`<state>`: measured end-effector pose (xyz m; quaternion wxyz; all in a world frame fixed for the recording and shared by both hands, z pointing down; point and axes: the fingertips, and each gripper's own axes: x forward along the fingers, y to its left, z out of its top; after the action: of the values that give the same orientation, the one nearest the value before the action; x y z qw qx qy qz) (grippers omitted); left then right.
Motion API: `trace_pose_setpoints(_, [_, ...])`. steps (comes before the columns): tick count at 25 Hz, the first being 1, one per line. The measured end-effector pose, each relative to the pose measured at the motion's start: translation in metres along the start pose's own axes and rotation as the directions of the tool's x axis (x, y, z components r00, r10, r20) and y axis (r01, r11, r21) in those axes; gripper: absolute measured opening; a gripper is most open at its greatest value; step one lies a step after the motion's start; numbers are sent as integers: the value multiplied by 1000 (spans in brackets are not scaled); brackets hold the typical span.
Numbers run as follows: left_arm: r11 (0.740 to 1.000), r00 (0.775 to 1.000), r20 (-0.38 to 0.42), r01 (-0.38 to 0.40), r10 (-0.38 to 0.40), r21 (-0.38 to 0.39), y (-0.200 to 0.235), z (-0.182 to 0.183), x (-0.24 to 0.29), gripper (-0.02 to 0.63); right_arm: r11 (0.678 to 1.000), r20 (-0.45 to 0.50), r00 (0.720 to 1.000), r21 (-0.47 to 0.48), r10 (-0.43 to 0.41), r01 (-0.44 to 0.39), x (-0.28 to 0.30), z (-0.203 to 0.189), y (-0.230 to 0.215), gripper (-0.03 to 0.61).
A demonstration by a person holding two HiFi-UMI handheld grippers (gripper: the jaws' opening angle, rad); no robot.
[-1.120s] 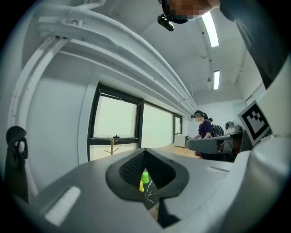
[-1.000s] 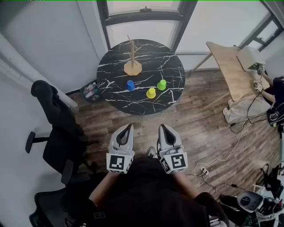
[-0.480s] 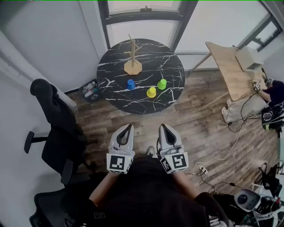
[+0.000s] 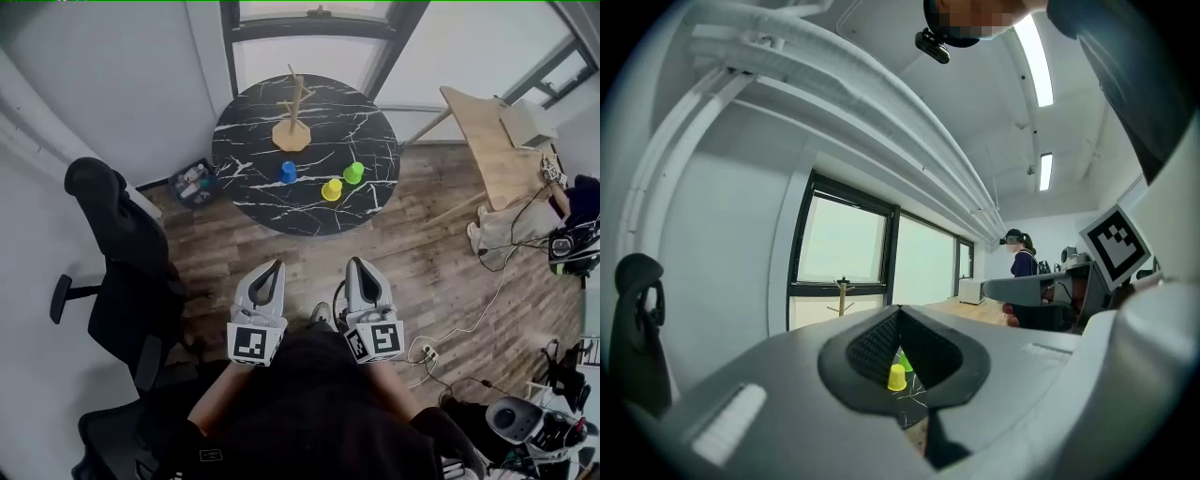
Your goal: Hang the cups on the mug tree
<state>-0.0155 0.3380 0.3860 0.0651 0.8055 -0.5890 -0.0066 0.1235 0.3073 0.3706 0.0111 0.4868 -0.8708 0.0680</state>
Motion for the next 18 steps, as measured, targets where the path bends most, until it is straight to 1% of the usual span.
trace_pose_setpoints(4, [1000, 1000, -16, 27, -27, -5, 15, -4, -8, 0, 999, 7, 999, -16, -44, 44, 5, -1, 10, 0])
trace_pose_setpoints(9, [999, 999, -15, 46, -46, -16, 28, -7, -7, 0, 996, 3, 996, -10, -85, 86, 8, -5, 14, 0])
trace_pose_setpoints(12, [998, 998, -20, 54, -55, -25, 29, -11, 0, 0, 996, -9, 996, -8, -88, 88, 12, -10, 11, 0])
trace_pose_setpoints(15, [999, 999, -7, 52, -52, -14, 32, -18, 14, 0, 997, -9, 997, -5, -80, 80, 23, -14, 4, 0])
trace_pose_setpoints(18, [998, 998, -36, 55, -56, -22, 30, -18, 33, 0, 998, -3, 998, -6, -69, 69, 39, -14, -10, 0])
